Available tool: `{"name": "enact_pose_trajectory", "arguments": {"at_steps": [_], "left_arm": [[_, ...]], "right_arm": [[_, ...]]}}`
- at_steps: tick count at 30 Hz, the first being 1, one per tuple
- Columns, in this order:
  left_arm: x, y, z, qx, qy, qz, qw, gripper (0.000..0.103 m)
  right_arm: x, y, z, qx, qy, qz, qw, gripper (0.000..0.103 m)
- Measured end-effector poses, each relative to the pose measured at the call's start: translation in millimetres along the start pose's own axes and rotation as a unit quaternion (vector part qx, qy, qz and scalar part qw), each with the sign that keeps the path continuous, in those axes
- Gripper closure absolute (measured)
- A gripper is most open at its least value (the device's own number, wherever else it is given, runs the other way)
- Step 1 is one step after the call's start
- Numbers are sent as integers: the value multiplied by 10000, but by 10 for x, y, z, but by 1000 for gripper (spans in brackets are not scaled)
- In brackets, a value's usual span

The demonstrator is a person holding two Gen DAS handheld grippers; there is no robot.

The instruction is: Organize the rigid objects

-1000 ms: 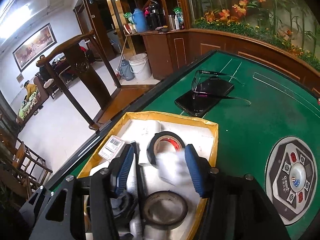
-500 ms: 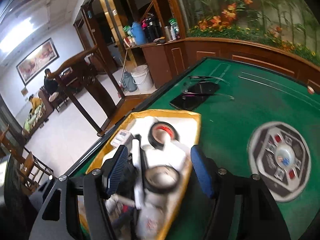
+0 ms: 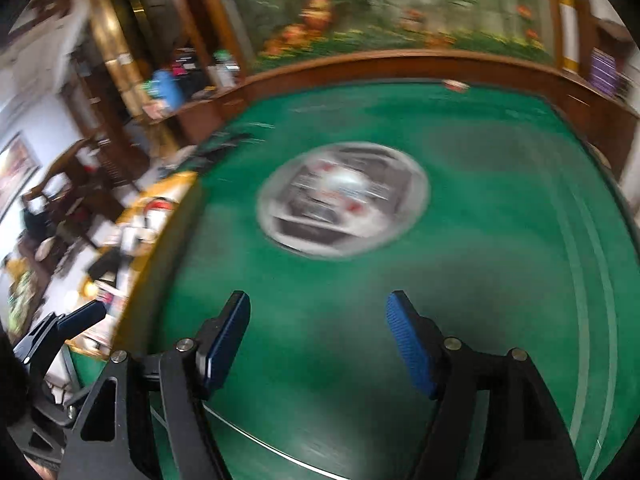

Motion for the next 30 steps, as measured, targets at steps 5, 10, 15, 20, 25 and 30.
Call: {"name": "enact_pose_trajectory", "arguments": {"at_steps": [5,10,15,20,25,30], "left_arm": [[-179,252,346,-2,-590,121,9982,1],[-207,369,447,180,-687,208,9973,1],[-289,420,549,392,-847,241,9953,1],[-314,433,602,656,-827,275,9940,1],[-313,439,613,709,-788,281,9940,1],[-310,446,623,743,-781,256,9938,1]], "right_arm": [[-405,319,-109,-421,-316,206,9984,33],[-589,497,-186,-794,-418,301,9955,29],[-740,622,-135,-979,-661,387,9922,29],[-809,658,-161,-1156,-682,320,9904,29],[-818,669,-150,-1284,-725,232,9888,27],[-817,697,-144,-1368,-768,262,9873,23]]}}
Point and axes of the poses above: each gripper's, at about its wrist camera, not at the fingertips, and z roughly the way its jaws point, y to its right, x to its top, the point moved 5 cm from there along z, roughly the way its jaws point, and after that the axes turned 14 degrees about -z, right-handed, at the moved point
